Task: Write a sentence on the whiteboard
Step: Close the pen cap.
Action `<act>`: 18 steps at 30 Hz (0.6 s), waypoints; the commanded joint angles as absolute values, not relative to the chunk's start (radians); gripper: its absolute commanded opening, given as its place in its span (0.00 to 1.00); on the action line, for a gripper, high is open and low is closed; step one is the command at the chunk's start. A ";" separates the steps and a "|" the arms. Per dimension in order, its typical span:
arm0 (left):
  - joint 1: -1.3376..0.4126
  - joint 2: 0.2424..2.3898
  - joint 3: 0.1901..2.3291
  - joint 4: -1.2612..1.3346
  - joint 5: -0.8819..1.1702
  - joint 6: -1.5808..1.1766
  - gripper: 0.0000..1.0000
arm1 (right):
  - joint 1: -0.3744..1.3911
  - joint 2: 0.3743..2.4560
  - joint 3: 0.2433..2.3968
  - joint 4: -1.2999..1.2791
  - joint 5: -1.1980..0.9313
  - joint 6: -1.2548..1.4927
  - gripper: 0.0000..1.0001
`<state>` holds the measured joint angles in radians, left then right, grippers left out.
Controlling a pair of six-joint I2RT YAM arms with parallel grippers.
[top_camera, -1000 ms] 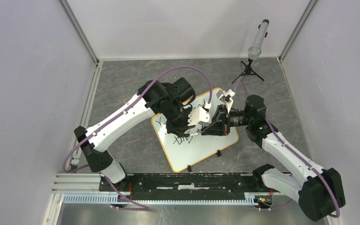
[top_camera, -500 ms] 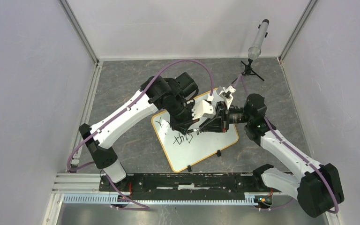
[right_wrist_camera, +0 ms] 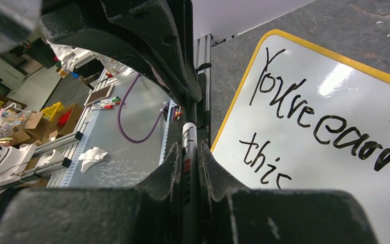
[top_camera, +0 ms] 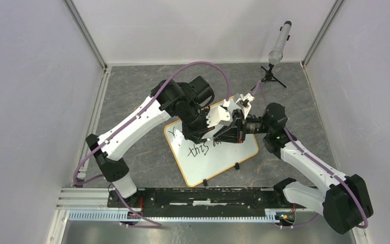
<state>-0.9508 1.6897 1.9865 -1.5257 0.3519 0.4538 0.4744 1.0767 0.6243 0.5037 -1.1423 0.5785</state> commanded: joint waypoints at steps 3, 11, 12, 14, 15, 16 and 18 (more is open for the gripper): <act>-0.969 1.648 1.991 -1.215 0.511 0.460 0.06 | 0.509 1.087 0.660 0.610 -1.119 0.617 0.00; -0.892 1.551 1.920 -1.227 0.555 0.477 0.37 | 0.442 1.091 0.710 0.717 -1.113 0.717 0.00; -0.869 1.535 1.910 -1.232 0.570 0.477 0.44 | 0.432 1.090 0.712 0.721 -1.109 0.721 0.00; -0.835 1.500 1.890 -1.233 0.583 0.481 0.53 | 0.414 1.091 0.713 0.751 -1.106 0.748 0.00; -0.820 1.480 1.878 -1.234 0.582 0.484 0.56 | 0.408 1.092 0.711 0.768 -1.104 0.764 0.00; -0.810 1.464 1.868 -1.234 0.577 0.484 0.61 | 0.406 1.091 0.710 0.781 -1.104 0.779 0.00; -0.792 1.434 1.846 -1.240 0.568 0.491 0.66 | 0.405 1.093 0.712 0.800 -1.104 0.796 0.00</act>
